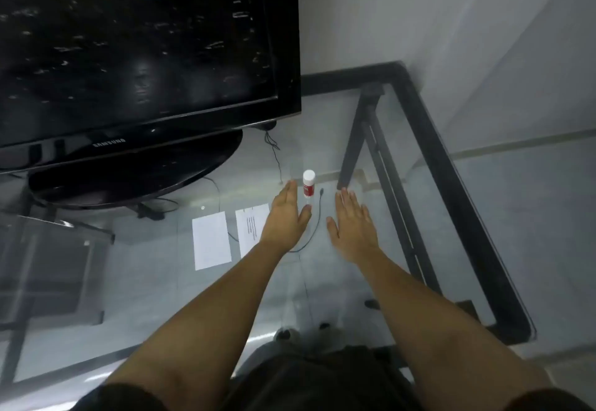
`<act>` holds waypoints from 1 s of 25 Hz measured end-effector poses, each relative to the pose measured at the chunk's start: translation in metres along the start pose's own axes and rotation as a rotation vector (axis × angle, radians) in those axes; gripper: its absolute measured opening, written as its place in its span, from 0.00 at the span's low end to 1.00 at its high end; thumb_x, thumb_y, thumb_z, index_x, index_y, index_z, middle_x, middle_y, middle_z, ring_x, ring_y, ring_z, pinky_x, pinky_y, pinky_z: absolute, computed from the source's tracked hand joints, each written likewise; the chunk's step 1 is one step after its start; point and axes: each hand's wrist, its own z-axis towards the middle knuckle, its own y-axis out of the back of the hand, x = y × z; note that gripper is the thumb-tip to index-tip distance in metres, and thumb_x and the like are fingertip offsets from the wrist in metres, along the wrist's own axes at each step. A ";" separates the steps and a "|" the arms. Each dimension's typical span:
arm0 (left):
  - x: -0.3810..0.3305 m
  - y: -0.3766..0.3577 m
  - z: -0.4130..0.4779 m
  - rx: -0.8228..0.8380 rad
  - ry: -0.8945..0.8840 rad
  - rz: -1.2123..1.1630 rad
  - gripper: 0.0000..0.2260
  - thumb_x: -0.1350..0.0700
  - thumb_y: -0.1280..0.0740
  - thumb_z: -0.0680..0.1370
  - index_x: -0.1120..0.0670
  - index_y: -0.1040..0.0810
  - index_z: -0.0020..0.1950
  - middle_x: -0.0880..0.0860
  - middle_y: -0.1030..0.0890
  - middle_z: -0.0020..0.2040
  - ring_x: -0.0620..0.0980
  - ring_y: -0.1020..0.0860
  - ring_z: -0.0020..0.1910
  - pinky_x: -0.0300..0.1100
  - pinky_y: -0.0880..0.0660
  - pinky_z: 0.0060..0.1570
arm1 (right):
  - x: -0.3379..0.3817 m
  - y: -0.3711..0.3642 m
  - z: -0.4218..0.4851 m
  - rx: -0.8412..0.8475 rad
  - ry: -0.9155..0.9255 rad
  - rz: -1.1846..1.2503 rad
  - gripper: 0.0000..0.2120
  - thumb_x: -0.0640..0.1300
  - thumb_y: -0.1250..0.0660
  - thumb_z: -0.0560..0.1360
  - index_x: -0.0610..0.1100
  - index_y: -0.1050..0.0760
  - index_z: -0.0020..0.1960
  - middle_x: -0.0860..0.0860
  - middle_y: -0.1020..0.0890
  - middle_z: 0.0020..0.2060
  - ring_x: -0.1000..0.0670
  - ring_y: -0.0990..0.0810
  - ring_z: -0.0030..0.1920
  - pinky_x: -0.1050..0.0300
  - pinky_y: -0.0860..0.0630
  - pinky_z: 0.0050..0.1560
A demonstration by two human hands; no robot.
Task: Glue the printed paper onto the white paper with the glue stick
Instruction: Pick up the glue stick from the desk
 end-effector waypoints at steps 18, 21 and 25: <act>0.001 0.010 0.033 -0.079 -0.052 -0.323 0.13 0.51 0.40 0.80 0.55 0.31 0.62 0.52 0.26 0.47 0.50 0.25 0.43 0.38 0.29 0.41 | -0.009 -0.012 0.006 -0.046 0.009 -0.017 0.29 0.55 0.55 0.79 0.44 0.58 0.75 0.48 0.54 0.76 0.49 0.58 0.75 0.53 0.63 0.71; 0.006 0.024 0.016 -0.103 -0.077 -0.299 0.17 0.51 0.43 0.81 0.52 0.36 0.70 0.50 0.28 0.49 0.43 0.28 0.42 0.31 0.33 0.41 | -0.010 -0.005 0.009 -0.010 0.014 0.012 0.28 0.54 0.52 0.80 0.44 0.55 0.75 0.48 0.52 0.76 0.48 0.56 0.75 0.51 0.59 0.72; 0.010 0.041 -0.006 -0.112 -0.030 -0.418 0.06 0.51 0.39 0.79 0.49 0.35 0.53 0.47 0.29 0.36 0.40 0.31 0.28 0.29 0.34 0.25 | -0.002 0.038 0.020 -0.003 -0.050 0.457 0.21 0.47 0.41 0.79 0.43 0.35 0.69 0.45 0.33 0.70 0.45 0.35 0.69 0.53 0.37 0.68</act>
